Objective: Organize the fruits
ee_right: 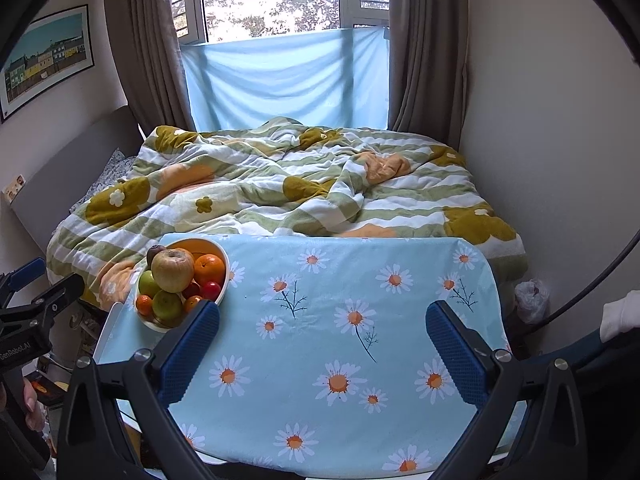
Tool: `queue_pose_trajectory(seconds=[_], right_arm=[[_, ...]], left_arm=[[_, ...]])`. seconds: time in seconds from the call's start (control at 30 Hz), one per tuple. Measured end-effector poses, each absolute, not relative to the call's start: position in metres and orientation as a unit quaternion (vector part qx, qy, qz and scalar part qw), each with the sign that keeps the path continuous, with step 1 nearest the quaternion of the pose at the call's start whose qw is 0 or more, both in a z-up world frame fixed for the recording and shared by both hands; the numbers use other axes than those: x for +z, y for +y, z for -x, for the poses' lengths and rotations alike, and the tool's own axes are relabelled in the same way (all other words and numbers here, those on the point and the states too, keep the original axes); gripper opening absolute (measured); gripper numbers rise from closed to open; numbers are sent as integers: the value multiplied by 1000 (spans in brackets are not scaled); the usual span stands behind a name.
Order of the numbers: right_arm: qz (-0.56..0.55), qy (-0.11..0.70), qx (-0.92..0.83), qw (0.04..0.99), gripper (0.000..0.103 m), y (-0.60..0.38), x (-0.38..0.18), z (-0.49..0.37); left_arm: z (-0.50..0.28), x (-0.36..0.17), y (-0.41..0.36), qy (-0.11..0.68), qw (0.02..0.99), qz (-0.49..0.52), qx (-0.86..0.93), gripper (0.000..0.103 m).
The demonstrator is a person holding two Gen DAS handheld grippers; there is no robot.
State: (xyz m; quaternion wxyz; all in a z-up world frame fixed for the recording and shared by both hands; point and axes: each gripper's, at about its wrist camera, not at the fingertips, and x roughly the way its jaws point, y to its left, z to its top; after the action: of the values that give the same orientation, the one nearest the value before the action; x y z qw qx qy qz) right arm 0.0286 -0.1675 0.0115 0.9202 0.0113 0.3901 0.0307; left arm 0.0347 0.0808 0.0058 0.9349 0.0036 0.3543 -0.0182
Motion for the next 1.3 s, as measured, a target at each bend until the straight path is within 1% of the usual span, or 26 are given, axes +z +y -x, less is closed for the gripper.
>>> queue_pose_trajectory(seconds=[1.3], right_arm=[[-5,388,16,921,103,-172,12,-39]], left_arm=[[-45,9,76,345,938,-5,-18,103]])
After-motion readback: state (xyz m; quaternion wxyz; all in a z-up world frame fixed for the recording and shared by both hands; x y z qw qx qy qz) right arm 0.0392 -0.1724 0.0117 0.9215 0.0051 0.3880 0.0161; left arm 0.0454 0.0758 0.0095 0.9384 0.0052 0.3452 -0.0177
